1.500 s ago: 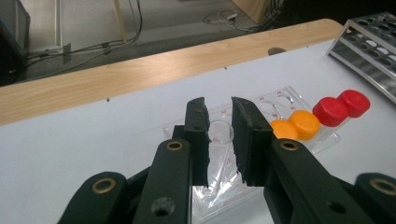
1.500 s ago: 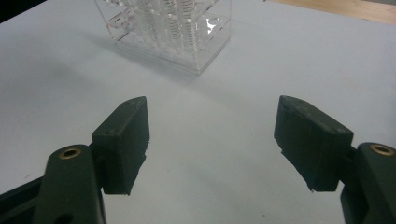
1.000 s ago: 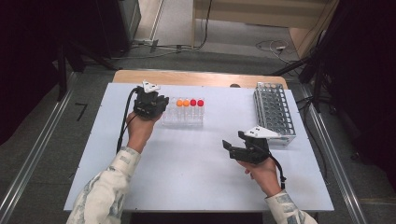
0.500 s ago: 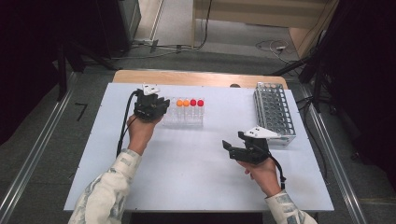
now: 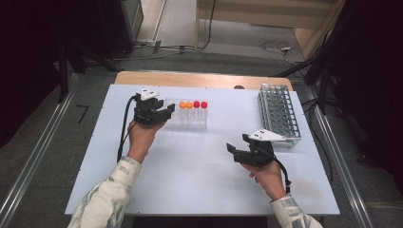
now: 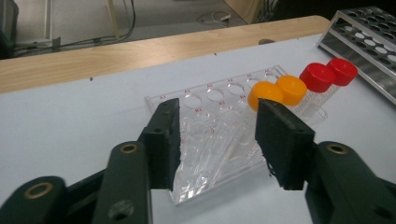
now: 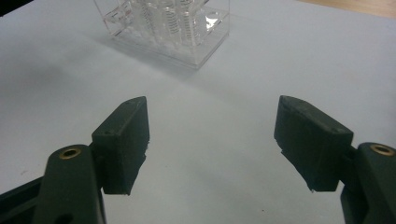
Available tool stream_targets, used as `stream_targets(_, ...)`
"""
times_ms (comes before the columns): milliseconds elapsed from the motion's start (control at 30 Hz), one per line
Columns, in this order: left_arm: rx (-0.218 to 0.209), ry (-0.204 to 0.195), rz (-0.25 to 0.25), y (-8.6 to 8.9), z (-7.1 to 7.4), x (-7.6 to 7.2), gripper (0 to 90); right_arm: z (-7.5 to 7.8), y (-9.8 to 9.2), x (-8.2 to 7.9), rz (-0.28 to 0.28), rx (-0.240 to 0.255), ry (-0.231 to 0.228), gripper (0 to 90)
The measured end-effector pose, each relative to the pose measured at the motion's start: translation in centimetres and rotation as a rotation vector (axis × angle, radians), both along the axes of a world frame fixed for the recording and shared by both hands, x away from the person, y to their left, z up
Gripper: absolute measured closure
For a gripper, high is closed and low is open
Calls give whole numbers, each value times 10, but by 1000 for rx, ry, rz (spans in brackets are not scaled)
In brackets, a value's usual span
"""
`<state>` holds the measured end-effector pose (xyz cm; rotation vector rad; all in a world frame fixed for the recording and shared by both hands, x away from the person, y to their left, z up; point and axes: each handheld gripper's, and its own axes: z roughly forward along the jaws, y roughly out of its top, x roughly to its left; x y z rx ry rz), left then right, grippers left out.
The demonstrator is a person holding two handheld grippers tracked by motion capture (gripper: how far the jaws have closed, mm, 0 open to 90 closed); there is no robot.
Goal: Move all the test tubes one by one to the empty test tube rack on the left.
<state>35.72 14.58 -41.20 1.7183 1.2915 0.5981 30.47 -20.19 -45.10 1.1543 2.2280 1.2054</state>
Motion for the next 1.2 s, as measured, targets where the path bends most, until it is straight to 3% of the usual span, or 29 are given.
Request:
stream_targets(133, -32, 6, 2, 3, -2, -9, 387, 0, 0, 0, 0, -1, -1, 248)
stream_targets(333, -21, -2, 15, 5, -9, -28, 258, -1, -2, -1, -8, -1, 3, 247)
stream_targets(500, -37, -5, 34, 12, -17, -44, 195, -1, -9, -1, -21, -2, -2, 248)
stream_targets(733, -67, -20, 78, 28, -26, -65, 173, -3, -21, -1, -49, -4, 2, 242)
stream_targets(933, -44, -17, 87, 37, -34, -79, 161, -2, -32, -3, -72, 0, 1, 240)
stream_targets(1100, -67, -4, 90, 46, -39, -88, 158, -1, -40, -6, -84, 4, -6, 237)
stream_targets(1200, -53, -5, 102, 50, -40, -92, 146, -2, -45, -8, -91, 3, -6, 236)
